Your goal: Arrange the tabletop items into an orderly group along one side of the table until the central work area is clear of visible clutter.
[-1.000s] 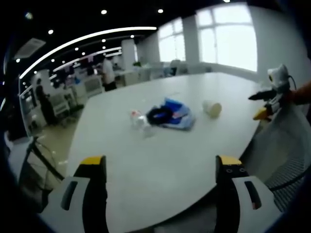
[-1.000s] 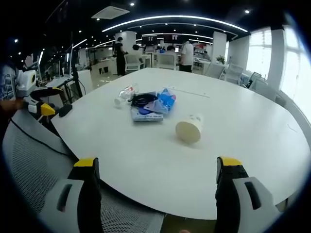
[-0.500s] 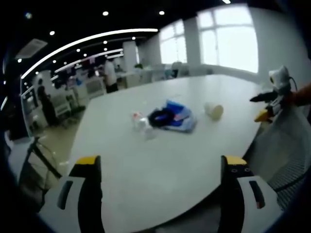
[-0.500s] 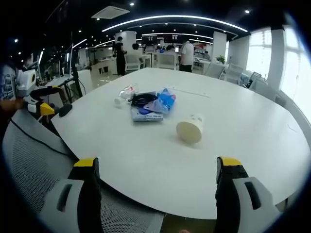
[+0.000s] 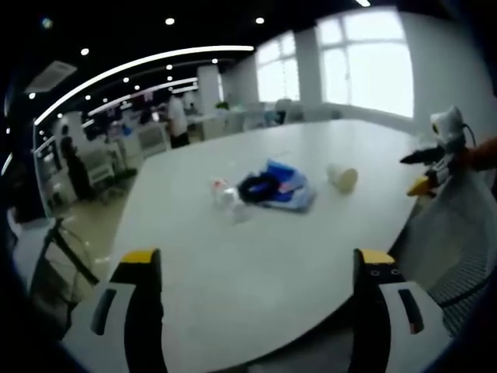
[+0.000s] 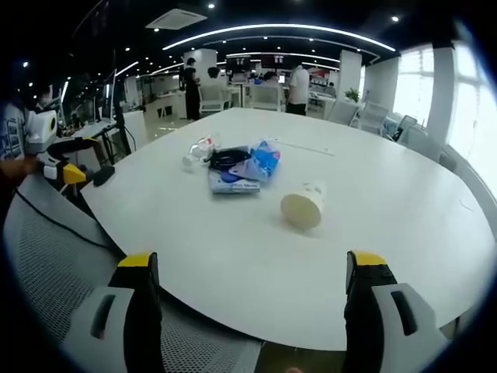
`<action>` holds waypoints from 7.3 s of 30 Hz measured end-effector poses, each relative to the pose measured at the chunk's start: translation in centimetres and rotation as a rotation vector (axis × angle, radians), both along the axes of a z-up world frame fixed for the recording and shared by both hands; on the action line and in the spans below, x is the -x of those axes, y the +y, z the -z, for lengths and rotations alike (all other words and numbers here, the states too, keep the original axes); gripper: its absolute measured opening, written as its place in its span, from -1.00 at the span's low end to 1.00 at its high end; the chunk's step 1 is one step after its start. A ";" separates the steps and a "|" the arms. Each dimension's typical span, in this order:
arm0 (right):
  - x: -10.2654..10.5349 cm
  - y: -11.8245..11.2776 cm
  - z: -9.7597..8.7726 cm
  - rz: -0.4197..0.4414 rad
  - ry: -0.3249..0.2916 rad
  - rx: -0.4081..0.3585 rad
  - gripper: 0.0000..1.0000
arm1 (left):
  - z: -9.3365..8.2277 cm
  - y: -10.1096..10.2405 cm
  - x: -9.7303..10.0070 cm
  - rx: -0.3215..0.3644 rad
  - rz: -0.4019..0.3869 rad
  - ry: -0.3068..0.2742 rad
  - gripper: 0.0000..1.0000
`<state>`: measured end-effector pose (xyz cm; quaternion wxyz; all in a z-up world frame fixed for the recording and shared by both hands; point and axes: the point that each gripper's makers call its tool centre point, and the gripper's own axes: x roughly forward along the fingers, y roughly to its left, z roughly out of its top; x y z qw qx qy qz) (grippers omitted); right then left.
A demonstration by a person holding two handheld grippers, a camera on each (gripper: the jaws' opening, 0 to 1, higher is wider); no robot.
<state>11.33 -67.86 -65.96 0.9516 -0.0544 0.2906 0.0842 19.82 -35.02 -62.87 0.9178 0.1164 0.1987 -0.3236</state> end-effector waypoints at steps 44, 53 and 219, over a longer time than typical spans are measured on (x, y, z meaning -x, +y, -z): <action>-0.1 -0.5 -0.2 0.015 -0.011 0.000 0.99 | -0.7 0.3 -1.0 -0.091 0.006 -0.017 0.99; -0.1 -0.5 -0.3 0.026 -0.017 -0.004 0.99 | -1.5 -0.1 -2.1 -0.099 0.005 -0.011 0.99; 0.4 -1.1 1.3 0.057 0.087 -0.030 0.64 | 10.0 -10.5 -25.2 0.015 -0.230 0.320 -0.02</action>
